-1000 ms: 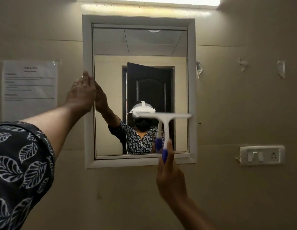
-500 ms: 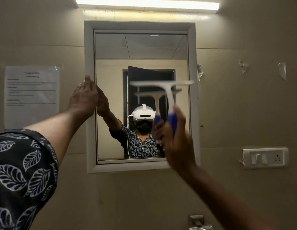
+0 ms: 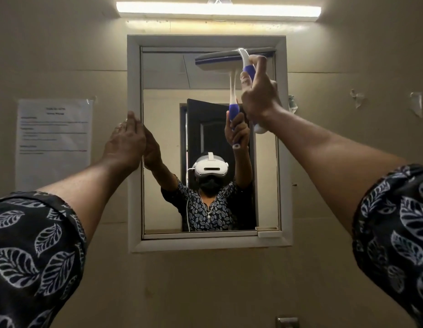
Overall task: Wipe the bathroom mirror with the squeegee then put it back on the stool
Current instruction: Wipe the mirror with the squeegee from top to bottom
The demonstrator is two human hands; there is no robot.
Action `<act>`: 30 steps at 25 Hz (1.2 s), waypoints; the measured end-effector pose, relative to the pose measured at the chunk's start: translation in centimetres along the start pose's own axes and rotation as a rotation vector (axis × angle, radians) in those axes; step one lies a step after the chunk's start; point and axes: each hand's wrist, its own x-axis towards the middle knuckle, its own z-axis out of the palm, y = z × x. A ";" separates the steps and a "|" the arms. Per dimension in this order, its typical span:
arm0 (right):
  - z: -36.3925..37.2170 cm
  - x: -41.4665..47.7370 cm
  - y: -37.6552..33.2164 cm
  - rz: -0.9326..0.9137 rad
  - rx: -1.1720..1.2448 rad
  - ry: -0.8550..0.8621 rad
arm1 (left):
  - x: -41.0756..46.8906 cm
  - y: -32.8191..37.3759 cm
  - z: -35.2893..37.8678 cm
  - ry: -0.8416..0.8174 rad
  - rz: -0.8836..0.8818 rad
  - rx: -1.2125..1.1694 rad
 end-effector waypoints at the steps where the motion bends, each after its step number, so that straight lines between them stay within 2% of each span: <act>1: -0.2 -0.1 0.1 0.001 -0.005 -0.007 | 0.0 0.0 0.0 -0.004 0.002 0.000; 5: 0.5 -2.2 0.4 0.011 0.053 0.025 | 0.0 0.0 -0.1 -0.023 -0.001 0.006; 9: 2.5 -9.1 2.2 0.077 0.189 0.032 | -0.1 0.0 -0.2 -0.041 0.007 0.017; 17: 5.7 -29.1 6.7 0.149 0.092 0.027 | -0.2 0.0 -0.5 -0.055 0.008 0.027; 22: 4.0 -37.4 7.2 0.334 -0.049 -0.021 | -0.2 0.1 -0.5 -0.053 0.011 0.028; 23: 3.8 -37.1 7.1 0.278 -0.141 0.003 | -0.3 0.1 -0.6 -0.055 0.009 0.026; 24: 4.9 -33.8 6.1 0.170 -0.124 -0.063 | -0.3 0.1 -0.7 -0.057 0.008 0.025; 25: 6.8 -29.0 3.3 0.040 -0.032 -0.145 | -0.3 0.1 -0.7 -0.059 0.007 0.021; 27: 8.5 -19.3 -2.8 -0.068 0.334 -0.103 | -0.4 0.2 -0.7 -0.053 0.002 0.013; 28: 10.2 -17.3 -3.2 0.018 0.659 -0.121 | -0.4 0.2 -0.7 -0.047 -0.002 0.006; 29: 13.9 -14.2 -3.7 0.083 0.926 -0.212 | -0.5 0.2 -0.7 -0.041 -0.004 -0.002; 30: 15.6 -13.0 -4.6 0.076 1.006 -0.237 | -0.5 0.2 -0.7 -0.035 -0.005 -0.009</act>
